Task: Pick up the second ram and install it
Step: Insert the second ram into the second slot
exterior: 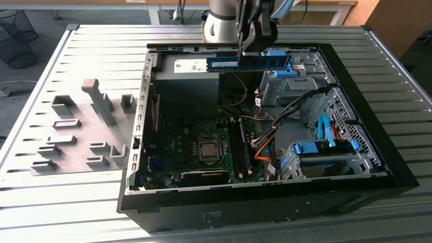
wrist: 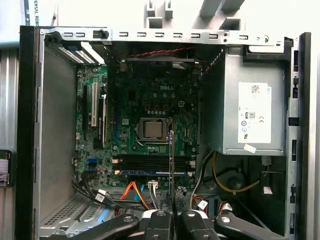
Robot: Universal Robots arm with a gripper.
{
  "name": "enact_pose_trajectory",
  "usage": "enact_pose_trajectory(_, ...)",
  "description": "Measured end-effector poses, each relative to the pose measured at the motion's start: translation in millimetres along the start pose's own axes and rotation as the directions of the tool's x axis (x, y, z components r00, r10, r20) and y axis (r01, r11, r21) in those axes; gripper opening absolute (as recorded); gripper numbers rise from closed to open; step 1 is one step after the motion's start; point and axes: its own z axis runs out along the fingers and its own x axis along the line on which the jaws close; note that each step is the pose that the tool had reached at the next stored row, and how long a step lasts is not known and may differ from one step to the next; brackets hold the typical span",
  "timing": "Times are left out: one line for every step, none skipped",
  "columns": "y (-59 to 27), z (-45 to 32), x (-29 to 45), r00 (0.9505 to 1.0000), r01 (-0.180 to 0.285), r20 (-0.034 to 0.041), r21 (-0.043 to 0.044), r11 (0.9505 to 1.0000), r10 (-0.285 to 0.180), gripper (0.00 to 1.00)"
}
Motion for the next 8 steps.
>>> enact_pose_trajectory(-0.2,0.0,0.0,1.0,0.0,0.0,0.0,1.0,0.0,0.14)
enact_pose_trajectory(-0.3,0.0,0.0,1.0,0.0,0.0001,0.0,1.0,0.0,0.14)
enact_pose_trajectory(-0.5,0.0,0.0,1.0,0.0,0.0001,0.0,1.0,0.0,0.14)
enact_pose_trajectory(-0.6,0.0,0.0,1.0,0.0,0.0001,0.0,1.0,0.0,0.14)
enact_pose_trajectory(-0.6,0.1,0.0,1.0,-0.001,0.0001,0.0,1.0,0.001,0.14)
enact_pose_trajectory(-0.6,0.1,0.0,1.0,-0.004,-0.0001,0.0,1.0,0.004,0.14)
enact_pose_trajectory(-0.6,0.2,0.0,1.0,-0.01,-0.0003,0.0,1.0,0.01,0.14)
enact_pose_trajectory(-0.7,0.4,0.0,0.9998,-0.018,-0.0009,0.0001,0.9998,0.018,0.14)
